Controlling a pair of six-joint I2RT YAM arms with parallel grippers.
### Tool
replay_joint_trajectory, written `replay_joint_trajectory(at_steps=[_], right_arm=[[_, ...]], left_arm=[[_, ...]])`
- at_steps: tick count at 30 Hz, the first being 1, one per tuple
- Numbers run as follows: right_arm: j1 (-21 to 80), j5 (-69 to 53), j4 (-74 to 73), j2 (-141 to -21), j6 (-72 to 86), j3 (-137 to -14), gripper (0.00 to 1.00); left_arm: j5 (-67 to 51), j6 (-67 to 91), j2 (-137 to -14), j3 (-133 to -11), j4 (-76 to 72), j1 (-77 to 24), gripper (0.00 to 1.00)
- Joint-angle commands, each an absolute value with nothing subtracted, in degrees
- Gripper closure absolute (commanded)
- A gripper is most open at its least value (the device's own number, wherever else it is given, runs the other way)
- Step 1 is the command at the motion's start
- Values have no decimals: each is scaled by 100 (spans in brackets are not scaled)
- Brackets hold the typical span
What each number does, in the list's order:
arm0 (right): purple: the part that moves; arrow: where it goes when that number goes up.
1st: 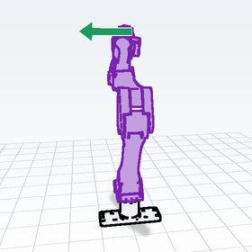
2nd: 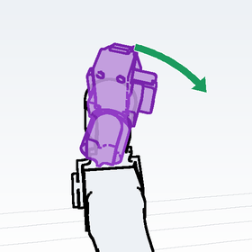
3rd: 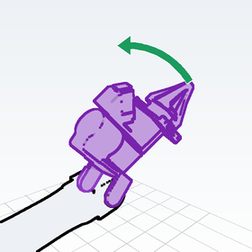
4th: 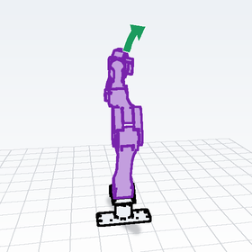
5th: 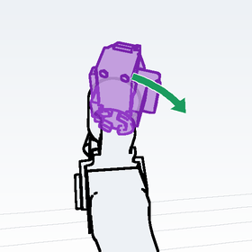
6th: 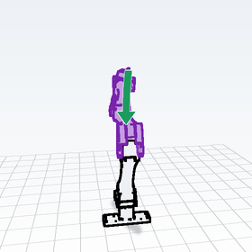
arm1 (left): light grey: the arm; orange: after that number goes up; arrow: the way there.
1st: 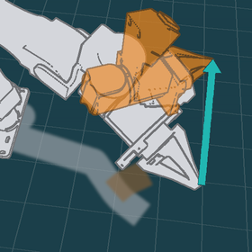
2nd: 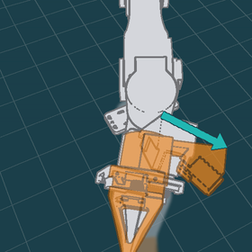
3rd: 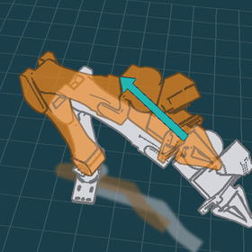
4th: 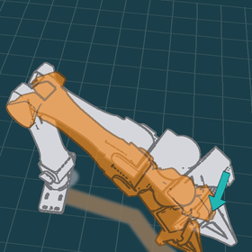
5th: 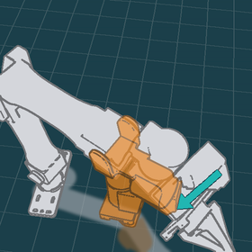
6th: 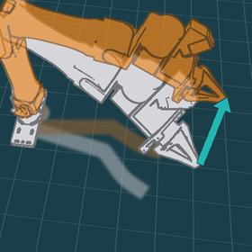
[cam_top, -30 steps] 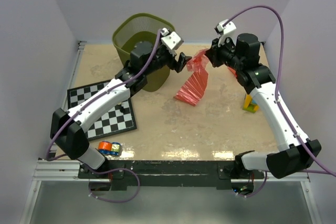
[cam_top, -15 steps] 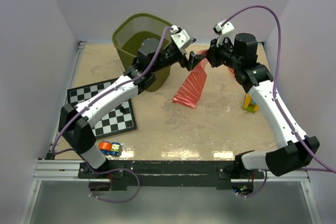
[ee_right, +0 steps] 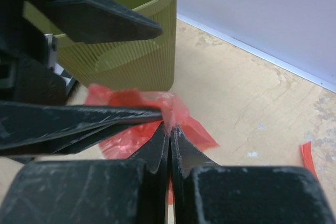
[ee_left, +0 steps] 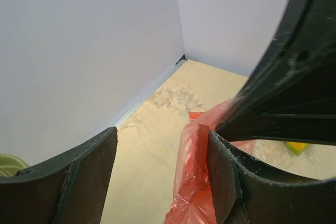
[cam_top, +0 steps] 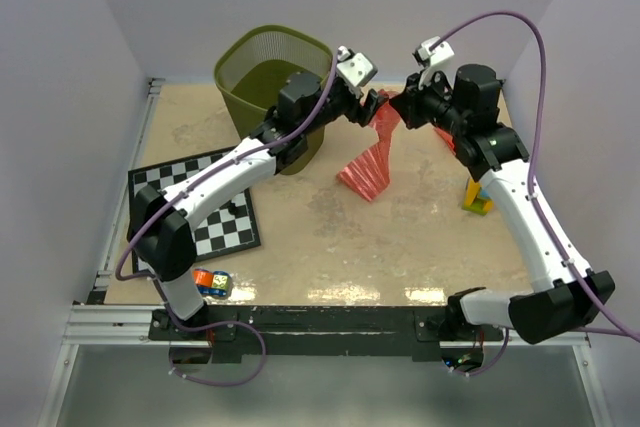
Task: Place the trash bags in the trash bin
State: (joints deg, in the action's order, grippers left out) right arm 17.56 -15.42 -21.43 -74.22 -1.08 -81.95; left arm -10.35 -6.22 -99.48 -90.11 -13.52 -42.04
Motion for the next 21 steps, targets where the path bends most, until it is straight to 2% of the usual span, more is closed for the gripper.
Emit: replay_joint_trajectory(at_steps=[1,5,10,17,19,21], right_arm=[[1784,-1951,-1978,-7146,-70,-8095,100],[1784,-2022,-1942,-7058,-97,-8077,100],[1775,-1161,-1925,-6891,-114,-8130,100],[1758,-791,-1899,-6768,-184,-8016,100],[1749,-765,-1890,-6768,-193,-7963,100],[1740,-651,-1881,-6767,-167,-7902,100]], left_arm=[[-633,-624,-10116,-9386,-1415,-4219,29],[-615,-633,-10292,-9440,-1327,-4219,29],[-133,-528,-10327,-9325,-1187,-4219,29],[519,-53,-10002,-8904,-853,-4184,29],[309,210,-9897,-8781,-826,-4114,38],[53,307,-9765,-8640,-905,-4034,54]])
